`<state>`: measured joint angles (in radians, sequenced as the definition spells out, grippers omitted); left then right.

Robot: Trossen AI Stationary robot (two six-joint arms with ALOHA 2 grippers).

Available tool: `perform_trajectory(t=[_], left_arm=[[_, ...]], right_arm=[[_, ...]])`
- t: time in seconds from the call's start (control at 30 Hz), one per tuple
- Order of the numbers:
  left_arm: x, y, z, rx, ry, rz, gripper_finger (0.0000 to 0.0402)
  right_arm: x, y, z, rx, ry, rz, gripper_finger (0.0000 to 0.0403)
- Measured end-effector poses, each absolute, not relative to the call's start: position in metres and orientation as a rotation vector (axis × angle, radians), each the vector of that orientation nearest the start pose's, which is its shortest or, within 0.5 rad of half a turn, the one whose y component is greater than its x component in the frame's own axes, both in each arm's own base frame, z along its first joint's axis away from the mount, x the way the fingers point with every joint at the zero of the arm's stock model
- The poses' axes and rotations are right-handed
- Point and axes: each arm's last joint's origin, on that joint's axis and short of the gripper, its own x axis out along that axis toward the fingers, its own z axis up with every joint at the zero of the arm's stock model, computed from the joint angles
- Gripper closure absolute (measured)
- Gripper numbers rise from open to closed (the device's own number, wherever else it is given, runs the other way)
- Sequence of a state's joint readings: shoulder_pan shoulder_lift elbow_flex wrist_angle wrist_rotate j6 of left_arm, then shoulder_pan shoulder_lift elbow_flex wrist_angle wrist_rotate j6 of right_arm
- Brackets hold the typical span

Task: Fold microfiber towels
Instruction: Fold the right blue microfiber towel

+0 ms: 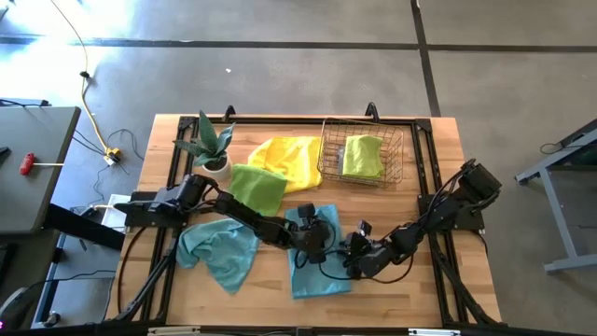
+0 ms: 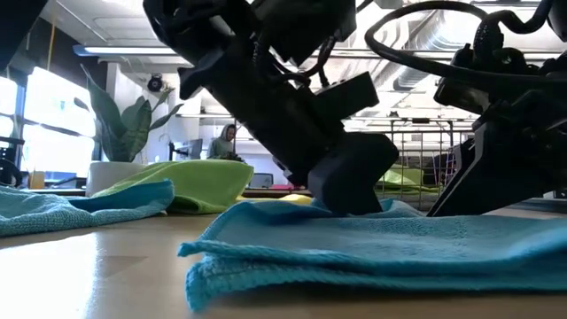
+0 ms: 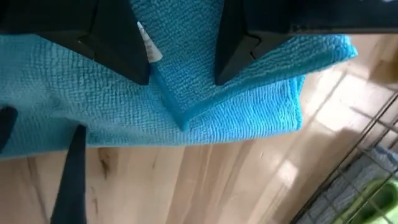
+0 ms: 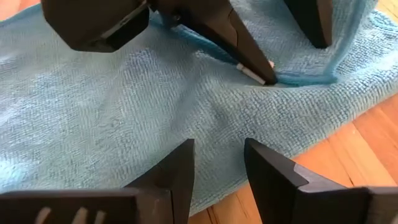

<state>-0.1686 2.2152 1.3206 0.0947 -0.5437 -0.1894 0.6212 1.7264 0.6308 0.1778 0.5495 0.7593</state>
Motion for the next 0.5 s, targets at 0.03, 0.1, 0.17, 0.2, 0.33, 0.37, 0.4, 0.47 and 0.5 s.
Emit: perform_trajectory(t=[0.03,0.1,0.17,0.2,0.33,0.37,0.4,0.47,0.5], left_arm=[[0.4386,-0.0590,0.0944,0.104,0.723,0.433,0.0229],[0.4367,-0.0578,0.0939,0.117,0.737,0.473,0.0229],[0.4357,-0.0577,0.0935,0.112,0.740,0.490,0.0229],[0.4357,-0.0575,0.0936,0.104,0.739,0.491,0.0229],[0.4365,-0.0577,0.0942,0.096,0.728,0.488,0.0239],[0.4366,-0.0580,0.0942,0.095,0.726,0.487,0.0247],[0.4364,-0.0588,0.0945,0.096,0.726,0.485,0.0257],[0.4362,-0.0583,0.0945,0.095,0.728,0.485,0.0284],[0.4363,-0.0582,0.0944,0.094,0.729,0.482,0.0300]], right_arm=[[0.2385,0.1521,0.1005,0.215,0.728,-0.219,0.0270],[0.2385,0.1521,0.1005,0.215,0.728,-0.219,0.0270],[0.2385,0.1522,0.1005,0.215,0.729,-0.219,0.0270],[0.2385,0.1522,0.1005,0.215,0.729,-0.219,0.0270],[0.2385,0.1522,0.1005,0.208,0.730,-0.215,0.0270],[0.2385,0.1522,0.1005,0.208,0.730,-0.215,0.0270],[0.2385,0.1522,0.1005,0.208,0.730,-0.215,0.0270],[0.2385,0.1522,0.1005,0.208,0.730,-0.215,0.0270],[0.2385,0.1522,0.1005,0.208,0.731,-0.215,0.0270]])
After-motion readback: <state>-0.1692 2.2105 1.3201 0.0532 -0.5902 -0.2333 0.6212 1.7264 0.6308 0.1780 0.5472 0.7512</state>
